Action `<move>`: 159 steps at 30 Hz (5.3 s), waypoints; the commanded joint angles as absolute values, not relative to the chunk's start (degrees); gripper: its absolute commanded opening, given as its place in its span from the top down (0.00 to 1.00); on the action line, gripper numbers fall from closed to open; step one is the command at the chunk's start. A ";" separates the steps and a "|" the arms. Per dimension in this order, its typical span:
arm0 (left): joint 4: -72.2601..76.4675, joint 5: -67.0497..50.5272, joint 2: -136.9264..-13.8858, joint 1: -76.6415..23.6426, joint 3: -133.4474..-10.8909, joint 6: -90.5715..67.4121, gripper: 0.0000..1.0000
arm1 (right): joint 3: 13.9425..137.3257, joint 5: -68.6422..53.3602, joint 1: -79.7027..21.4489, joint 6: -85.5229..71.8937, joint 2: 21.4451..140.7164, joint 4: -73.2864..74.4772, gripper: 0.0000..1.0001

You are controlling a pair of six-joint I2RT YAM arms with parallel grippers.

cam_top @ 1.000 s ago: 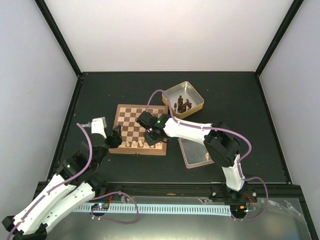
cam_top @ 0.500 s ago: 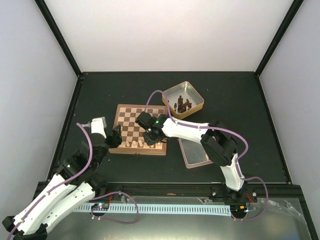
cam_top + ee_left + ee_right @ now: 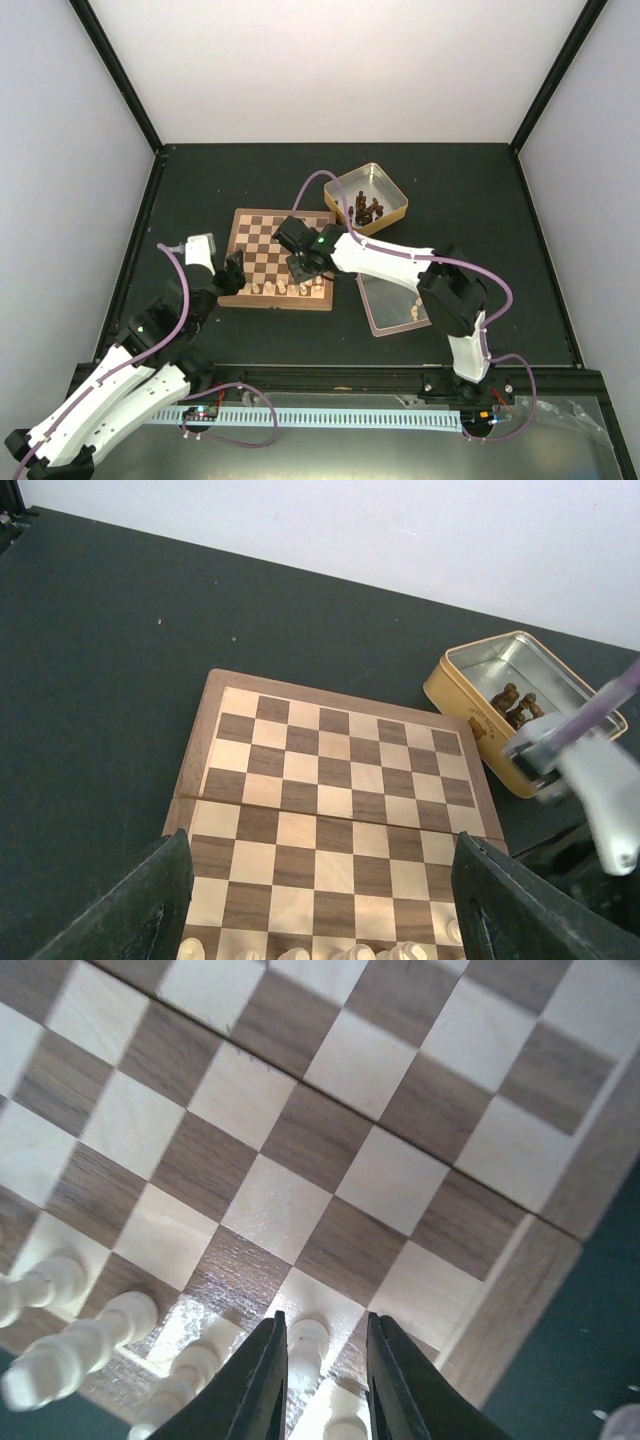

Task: Set up the chess pieces on the board
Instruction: Place the chess piece on the chessboard, then pick up the chess piece from the storage box, then place the chess piece on the chessboard, then pick up the chess piece from the storage box.

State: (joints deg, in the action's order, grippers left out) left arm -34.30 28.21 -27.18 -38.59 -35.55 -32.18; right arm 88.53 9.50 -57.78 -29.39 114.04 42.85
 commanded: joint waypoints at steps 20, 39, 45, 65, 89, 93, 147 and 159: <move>-27.50 19.13 -29.63 -37.84 -36.38 -29.25 0.25 | 47.11 22.19 -39.01 -41.03 78.70 35.54 0.57; -24.54 13.53 -32.49 -37.81 -36.30 -28.74 0.25 | 38.99 17.75 -31.55 -42.91 76.57 37.23 0.70; -24.24 13.32 -33.13 -37.87 -36.21 -28.83 0.25 | 37.28 15.66 -31.56 -43.03 74.62 38.25 0.76; -24.88 14.37 -33.52 -37.77 -35.82 -29.78 0.25 | 34.92 13.49 -31.55 -42.50 72.08 39.39 0.90; -29.72 19.55 -31.85 -36.95 -36.90 -32.06 0.25 | 61.22 3.29 -46.33 -37.56 84.42 31.87 0.95; -31.42 21.33 -29.55 -36.79 -37.21 -31.91 0.25 | 72.07 5.15 -51.68 -35.31 95.05 33.60 0.95; -35.52 24.63 -24.63 -36.12 -38.31 -30.85 0.24 | 96.36 10.55 -58.27 -32.01 114.61 42.27 0.68; -22.20 4.78 -25.90 -36.11 -35.50 -22.29 0.24 | 67.99 23.44 -50.81 -42.45 88.58 37.00 0.58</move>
State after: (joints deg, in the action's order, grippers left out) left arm -30.11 15.03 -25.36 -36.42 -35.75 -26.83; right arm 76.66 16.47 -54.02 -36.84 94.61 37.56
